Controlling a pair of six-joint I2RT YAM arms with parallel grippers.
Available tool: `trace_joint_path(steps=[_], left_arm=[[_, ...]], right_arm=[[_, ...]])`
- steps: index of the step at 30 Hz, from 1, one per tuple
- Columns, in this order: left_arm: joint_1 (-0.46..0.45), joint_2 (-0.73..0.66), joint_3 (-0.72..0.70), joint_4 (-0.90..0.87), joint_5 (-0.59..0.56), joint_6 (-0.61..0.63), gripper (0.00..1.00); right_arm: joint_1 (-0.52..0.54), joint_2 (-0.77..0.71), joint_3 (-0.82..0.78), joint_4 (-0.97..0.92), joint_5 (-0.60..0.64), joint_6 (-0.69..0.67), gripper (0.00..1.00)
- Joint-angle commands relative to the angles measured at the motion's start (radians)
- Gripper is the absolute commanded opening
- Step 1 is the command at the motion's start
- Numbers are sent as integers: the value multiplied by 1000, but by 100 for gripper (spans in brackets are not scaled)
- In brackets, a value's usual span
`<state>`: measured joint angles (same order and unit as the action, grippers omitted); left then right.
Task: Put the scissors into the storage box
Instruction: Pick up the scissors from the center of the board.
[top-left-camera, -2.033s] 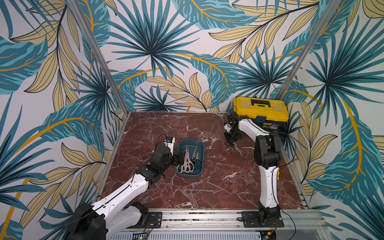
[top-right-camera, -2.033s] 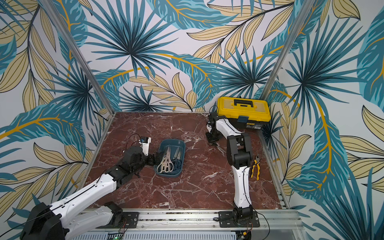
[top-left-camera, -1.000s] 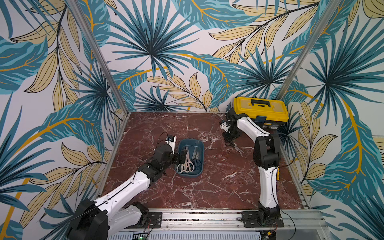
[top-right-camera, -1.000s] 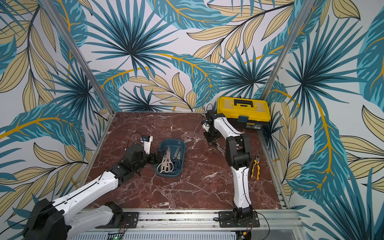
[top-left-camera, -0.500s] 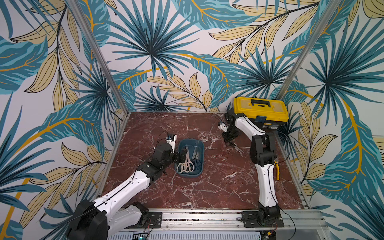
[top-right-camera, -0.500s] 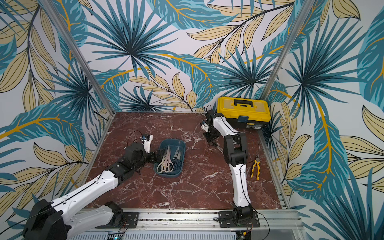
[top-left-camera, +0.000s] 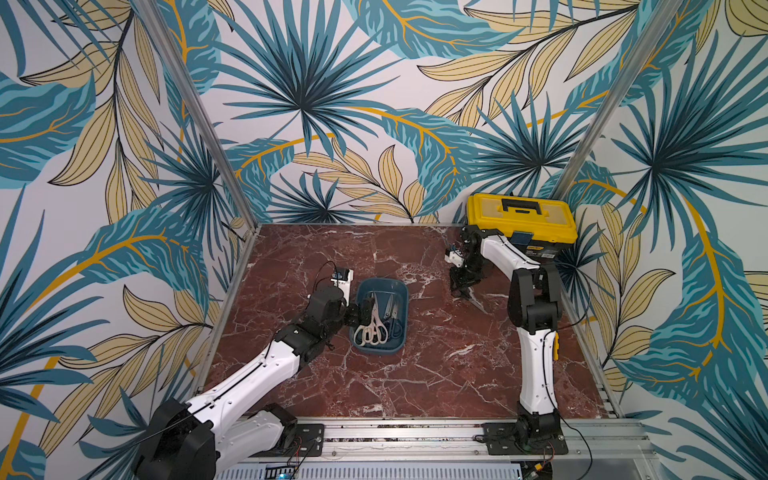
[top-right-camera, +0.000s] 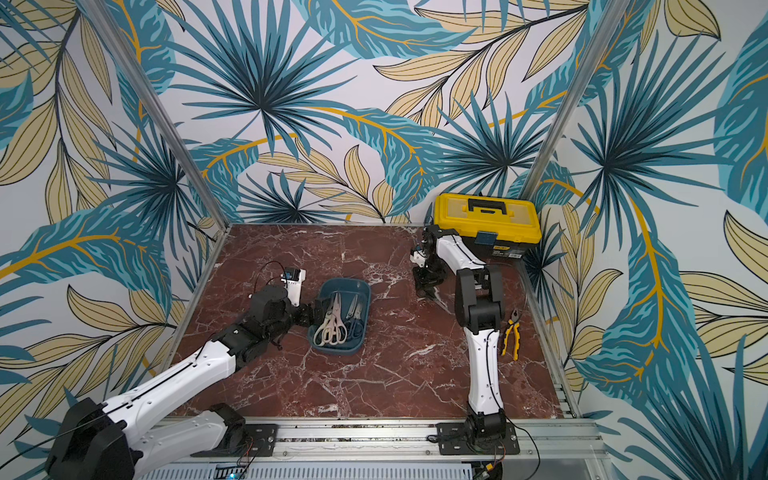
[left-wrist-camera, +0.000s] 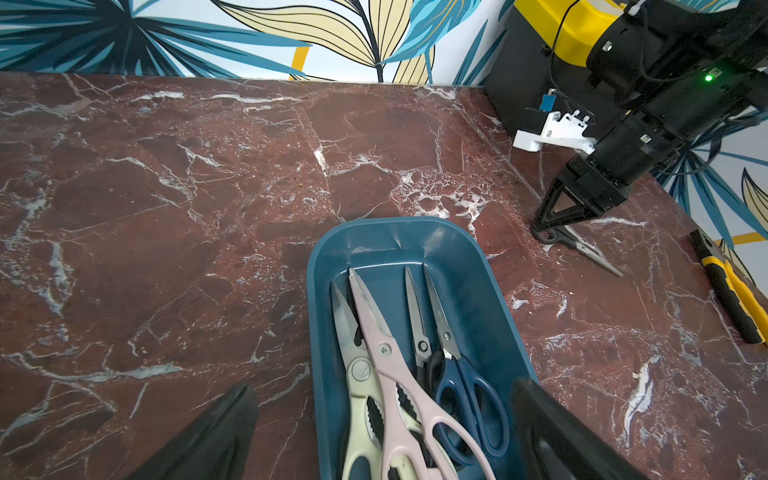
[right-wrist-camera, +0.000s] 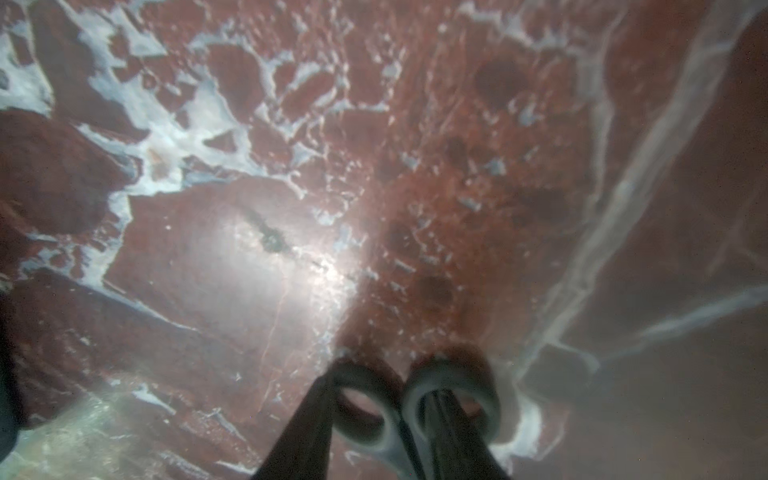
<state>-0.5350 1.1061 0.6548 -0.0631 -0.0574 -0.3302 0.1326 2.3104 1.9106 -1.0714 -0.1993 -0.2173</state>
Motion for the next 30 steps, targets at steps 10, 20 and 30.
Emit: trace_joint_path(steps=[10,20,30], left_arm=[[3,30,-1,46,26,-21,100],[3,71,20,72,49,-33,100],[3,57,7,66,52,-42,100]], right_arm=[[93,-179,-301,59,-63,245,30],[180,-172,-361,128,316,441,27],[210,-123,-296,97,366,485,29]])
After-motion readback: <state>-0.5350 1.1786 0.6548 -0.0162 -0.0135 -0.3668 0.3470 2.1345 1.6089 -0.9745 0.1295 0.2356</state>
